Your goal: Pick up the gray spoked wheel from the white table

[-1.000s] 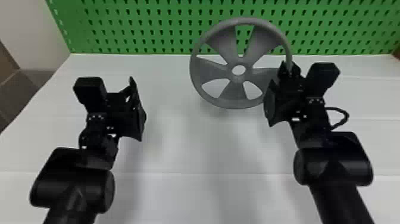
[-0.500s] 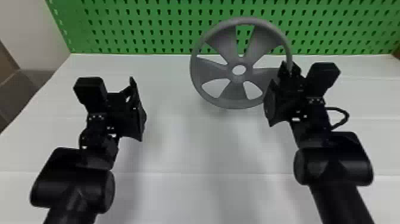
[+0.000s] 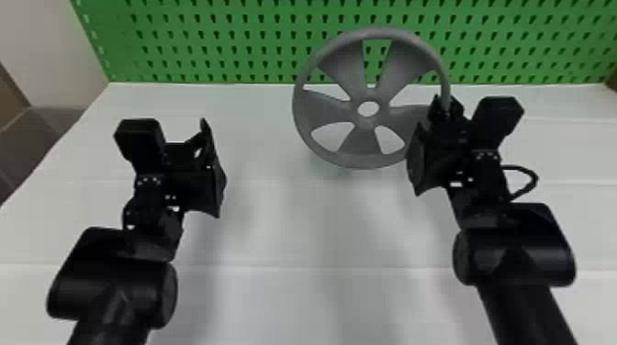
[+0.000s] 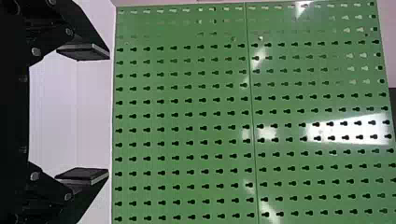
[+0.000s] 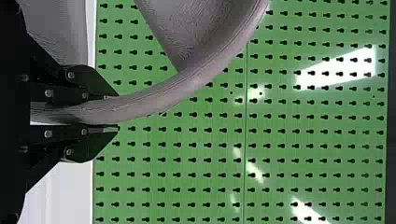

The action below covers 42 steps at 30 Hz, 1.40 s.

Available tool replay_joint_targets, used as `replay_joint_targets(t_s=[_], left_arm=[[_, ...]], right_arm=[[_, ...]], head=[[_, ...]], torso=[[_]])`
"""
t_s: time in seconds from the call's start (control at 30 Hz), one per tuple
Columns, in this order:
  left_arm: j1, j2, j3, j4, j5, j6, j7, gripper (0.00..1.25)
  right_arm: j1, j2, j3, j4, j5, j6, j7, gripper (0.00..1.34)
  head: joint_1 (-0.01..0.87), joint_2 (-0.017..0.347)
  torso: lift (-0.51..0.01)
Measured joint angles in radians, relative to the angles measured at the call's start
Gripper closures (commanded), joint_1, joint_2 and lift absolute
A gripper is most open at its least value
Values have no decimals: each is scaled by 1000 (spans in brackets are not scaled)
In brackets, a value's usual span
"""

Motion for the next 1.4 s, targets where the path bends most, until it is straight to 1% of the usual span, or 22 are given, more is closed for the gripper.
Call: replay_joint_targets(t_s=[1.4], left_arm=[[0,0,1,0,-4,0,0,367]], right_arm=[[-1,0,-1,0,3,8,0,1142]], head=[[782,57]], torso=[[-97]])
